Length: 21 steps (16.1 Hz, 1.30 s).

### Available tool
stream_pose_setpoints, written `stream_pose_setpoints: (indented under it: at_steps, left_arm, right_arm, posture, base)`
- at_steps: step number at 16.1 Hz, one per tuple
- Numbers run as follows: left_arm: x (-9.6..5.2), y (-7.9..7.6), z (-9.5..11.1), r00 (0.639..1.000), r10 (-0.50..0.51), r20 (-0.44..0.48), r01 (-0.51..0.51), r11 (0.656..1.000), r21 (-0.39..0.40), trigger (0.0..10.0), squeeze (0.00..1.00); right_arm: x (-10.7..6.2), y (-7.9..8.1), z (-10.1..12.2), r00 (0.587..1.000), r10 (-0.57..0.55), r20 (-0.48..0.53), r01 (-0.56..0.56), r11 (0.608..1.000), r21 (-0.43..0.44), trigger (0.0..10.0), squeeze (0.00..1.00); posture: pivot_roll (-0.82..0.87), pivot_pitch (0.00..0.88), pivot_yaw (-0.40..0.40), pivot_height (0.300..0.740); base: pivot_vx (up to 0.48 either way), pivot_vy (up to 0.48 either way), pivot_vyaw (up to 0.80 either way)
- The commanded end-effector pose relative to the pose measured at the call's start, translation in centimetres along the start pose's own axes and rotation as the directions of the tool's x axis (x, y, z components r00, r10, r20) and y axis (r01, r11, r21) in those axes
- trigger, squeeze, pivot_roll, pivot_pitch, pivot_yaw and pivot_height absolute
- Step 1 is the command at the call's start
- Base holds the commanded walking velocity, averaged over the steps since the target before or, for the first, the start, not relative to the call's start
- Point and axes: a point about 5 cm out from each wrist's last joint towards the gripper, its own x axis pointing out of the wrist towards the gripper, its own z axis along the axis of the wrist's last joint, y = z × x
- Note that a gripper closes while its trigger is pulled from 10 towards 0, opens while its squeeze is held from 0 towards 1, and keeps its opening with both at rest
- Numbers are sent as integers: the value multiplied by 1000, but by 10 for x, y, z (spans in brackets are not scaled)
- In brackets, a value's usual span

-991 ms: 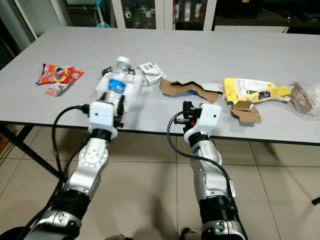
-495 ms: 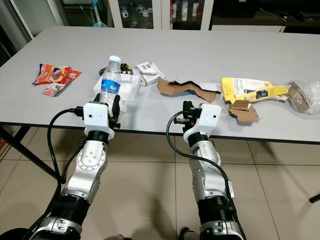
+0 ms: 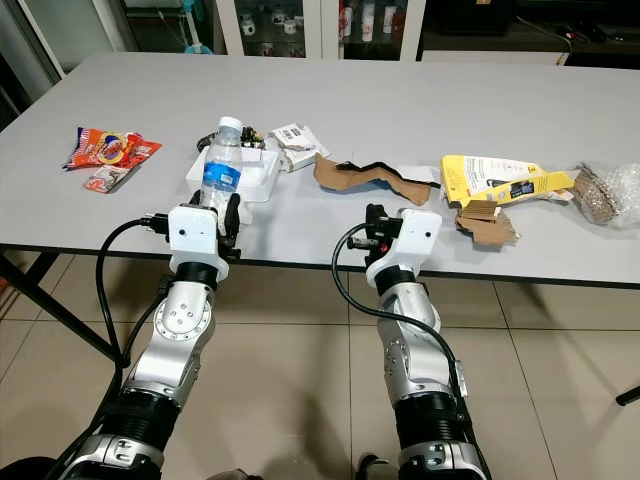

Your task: Picking trash to rubbish bin

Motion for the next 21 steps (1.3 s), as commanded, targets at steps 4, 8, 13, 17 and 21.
stream_pose_setpoints:
  at_steps: [4, 8, 13, 17, 21]
  left_arm:
    - [-3, 1, -5, 999, 5, -32, -5, 1000, 9, 10000, 0]
    - [-4, 1, -6, 999, -2, -38, 2, 1000, 15, 10000, 0]
    - [-5, 0, -8, 999, -10, -43, 11, 1000, 22, 10000, 0]
    - [-6, 1, -11, 998, -9, -59, 10, 1000, 20, 10000, 0]
    - [-8, 0, -14, 998, -9, -70, 10, 1000, 14, 10000, 0]
  right_arm:
    - [-1, -2, -4, 1000, -18, -17, 17, 999, -33, 10000, 0]
    - [-2, -1, -6, 1000, -20, -22, 20, 999, -30, 10000, 0]
    - [-2, 0, -8, 999, -19, -25, 19, 999, -30, 10000, 0]
    - [-4, 1, -10, 999, -13, -33, 13, 1000, -28, 10000, 0]
    - [-4, 1, -12, 999, -8, -35, 7, 1000, -28, 10000, 0]
  posture:
    - [-11, 27, 33, 740]
    - [-14, 12, 41, 740]
    - [-15, 1, 46, 740]
    - [-16, 0, 46, 740]
    - [-20, 0, 43, 740]
  base:
    - [0, 0, 556]
    - [0, 0, 800]
    - [0, 0, 800]
    - [0, 0, 800]
    - [0, 0, 800]
